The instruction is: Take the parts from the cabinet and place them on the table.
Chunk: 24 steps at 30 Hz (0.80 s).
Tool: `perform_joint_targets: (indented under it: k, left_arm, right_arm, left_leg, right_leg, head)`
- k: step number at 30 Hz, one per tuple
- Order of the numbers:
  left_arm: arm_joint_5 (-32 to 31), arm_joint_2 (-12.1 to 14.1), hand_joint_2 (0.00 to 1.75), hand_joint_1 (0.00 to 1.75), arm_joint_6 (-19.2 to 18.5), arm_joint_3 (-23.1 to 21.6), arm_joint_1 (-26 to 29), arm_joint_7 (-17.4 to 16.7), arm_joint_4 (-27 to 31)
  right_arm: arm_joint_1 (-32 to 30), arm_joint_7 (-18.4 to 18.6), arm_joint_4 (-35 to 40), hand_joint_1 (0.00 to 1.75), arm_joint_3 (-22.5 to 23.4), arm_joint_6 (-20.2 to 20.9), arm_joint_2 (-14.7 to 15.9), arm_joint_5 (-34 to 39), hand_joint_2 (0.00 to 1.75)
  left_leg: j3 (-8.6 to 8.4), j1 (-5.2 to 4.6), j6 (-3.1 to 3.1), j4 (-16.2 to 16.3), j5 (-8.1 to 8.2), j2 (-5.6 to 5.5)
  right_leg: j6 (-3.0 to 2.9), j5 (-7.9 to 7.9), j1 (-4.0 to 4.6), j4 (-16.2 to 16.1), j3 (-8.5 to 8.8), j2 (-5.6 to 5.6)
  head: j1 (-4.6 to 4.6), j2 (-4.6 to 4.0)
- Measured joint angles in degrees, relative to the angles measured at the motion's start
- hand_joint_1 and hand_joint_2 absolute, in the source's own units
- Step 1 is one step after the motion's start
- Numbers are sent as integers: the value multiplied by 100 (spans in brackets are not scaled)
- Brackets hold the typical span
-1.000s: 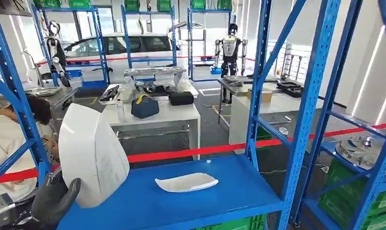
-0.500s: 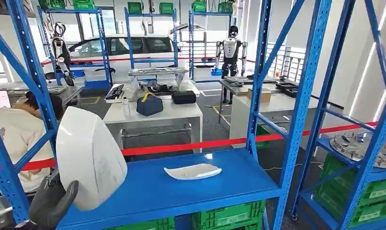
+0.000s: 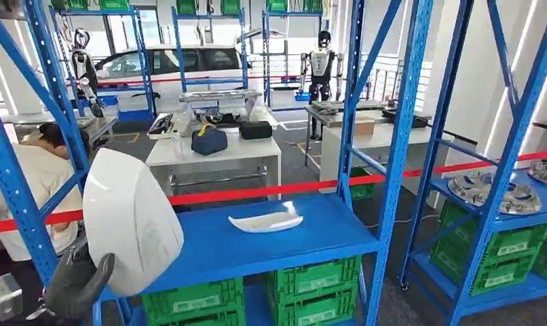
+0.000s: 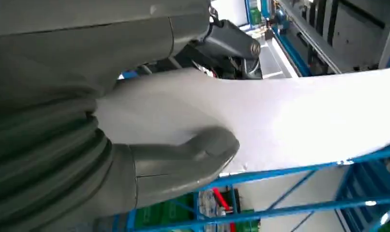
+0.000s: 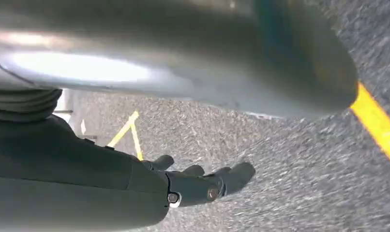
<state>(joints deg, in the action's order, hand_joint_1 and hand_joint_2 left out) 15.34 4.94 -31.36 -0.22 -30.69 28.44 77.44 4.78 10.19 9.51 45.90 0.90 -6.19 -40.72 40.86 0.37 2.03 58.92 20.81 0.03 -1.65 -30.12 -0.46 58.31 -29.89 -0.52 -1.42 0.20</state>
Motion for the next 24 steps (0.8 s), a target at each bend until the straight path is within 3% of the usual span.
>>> perform_joint_targets:
  k: [1,2,3,4,5,6,7,8,9,10,11,13,14,15,16,18,19,20,21,23,24]
  left_arm:
    - [-15,0,175,175,0,2,-3,-11,-2]
    - [-20,0,175,175,0,0,-6,-9,-4]
    - [-31,-2,175,175,-2,0,-3,-15,-9]
    - [-42,-2,175,175,-4,0,-1,-15,-18]
    - [-44,-2,175,175,-7,0,-1,-22,-28]
    - [-52,-4,175,175,-9,0,-1,-26,-37]
    - [-55,-7,175,175,-15,0,-3,-26,-39]
    - [-55,-7,175,175,-20,0,-9,-26,-37]
    - [-55,-7,175,175,-26,0,-23,-26,-33]
    - [-57,-13,175,175,-28,-4,-43,-31,-24]
    - [-53,-13,175,175,-37,-4,-46,-13,-15]
    - [-55,-13,175,175,-37,-4,-47,-26,-22]
    - [-55,-20,175,175,-37,-4,-47,-29,-28]
    - [-55,-37,175,175,-44,-6,-60,-28,-31]
    - [-55,-44,175,175,-44,-4,-61,-31,-31]
    - [-55,-48,175,175,-44,-4,-60,-31,-39]
    - [-57,-50,175,175,-44,-4,-59,-31,-48]
    - [-55,-52,175,175,-44,-4,-55,-31,-63]
    - [-57,-53,175,175,-52,-4,-51,-31,-79]
    - [-57,-52,175,175,-55,-4,-50,-31,-90]
    - [-57,-52,175,175,-55,-4,-51,-31,-90]
  right_arm:
    - [-4,0,0,0,5,-2,0,2,0]
    - [-8,0,0,0,9,0,0,4,0]
    - [-10,0,0,0,13,0,0,7,0]
    - [-10,0,0,0,18,0,-2,7,0]
    - [-11,0,0,0,24,0,-2,9,0]
    - [-13,0,0,0,33,0,-2,9,0]
    - [-12,0,0,0,39,0,-7,9,0]
    - [-11,0,0,0,42,0,-9,9,0]
    - [-5,0,0,0,44,0,-9,11,0]
    - [-9,0,0,0,46,0,-9,11,0]
    - [-9,0,0,0,44,0,-11,11,0]
    - [-10,2,0,0,46,0,-18,15,0]
    - [-31,4,0,0,46,0,-17,17,0]
    - [-39,4,0,0,46,0,-17,17,0]
    - [-44,9,-2,0,46,0,-24,26,0]
    - [-45,7,-2,0,46,2,-31,35,0]
    - [-45,4,-2,0,46,2,-31,44,0]
    - [-45,4,-2,0,46,2,-28,48,0]
    - [-44,4,-2,0,48,2,-28,50,0]
    - [-44,4,-2,0,48,2,-28,52,0]
    - [-41,4,-2,0,48,2,-28,52,0]
  left_leg:
    - [102,5,29,284,439,-1]
    - [177,15,56,670,805,1]
    - [247,21,84,1105,1086,1]
    - [288,22,105,1529,1215,0]
    - [252,28,116,1737,1134,1]
    - [111,37,123,1732,923,2]
    - [-138,43,120,1507,715,2]
    - [-478,45,108,1114,617,3]
    - [-893,46,94,601,714,0]
    - [-1289,13,68,36,999,0]
    - [-1340,-3,-2,-94,1067,-12]
    - [-1224,-44,-89,-88,992,-8]
    - [-1188,-18,-174,-123,918,0]
    - [-1151,5,-235,-136,841,39]
    - [-1094,5,-287,-135,778,38]
    - [-899,-4,-319,-122,624,40]
    - [-792,-8,-321,-114,549,39]
    - [-691,-8,-311,-100,481,39]
    - [-589,-6,-297,-80,418,38]
    - [-374,2,-257,-22,299,38]
    - [-269,4,-225,20,245,37]
  right_leg:
    - [-49,81,-4,0,-97,-3]
    - [-55,155,-3,1,-183,-4]
    - [-53,232,-3,4,-275,-6]
    - [-48,318,-3,12,-369,-12]
    - [-38,396,-5,20,-471,-18]
    - [-24,471,-7,29,-579,-22]
    - [-5,542,-11,45,-680,-26]
    - [15,601,-17,60,-768,-27]
    - [41,650,-18,90,-807,-27]
    - [79,689,7,105,-854,-18]
    - [109,745,3,90,-853,-24]
    - [183,878,-17,35,-855,-25]
    - [234,922,-10,9,-886,-20]
    - [266,751,-37,94,-931,-3]
    - [290,419,-31,300,-1010,5]
    - [327,-284,-36,1146,-1238,17]
    - [340,-446,-35,1560,-1313,19]
    - [347,-420,-35,1788,-1309,20]
    - [345,-258,-36,1808,-1217,20]
    - [334,160,-44,1265,-719,19]
    - [326,226,-48,775,-335,20]
  head:
    - [9,7]
    - [20,6]
    - [18,5]
    - [22,7]
    - [29,7]
    - [24,7]
    - [29,7]
    - [24,7]
    - [29,7]
    - [33,7]
    - [31,7]
    - [31,7]
    - [35,7]
    - [33,7]
    - [31,7]
    - [33,7]
    - [31,7]
    - [33,7]
    - [31,7]
    - [31,7]
    - [33,7]
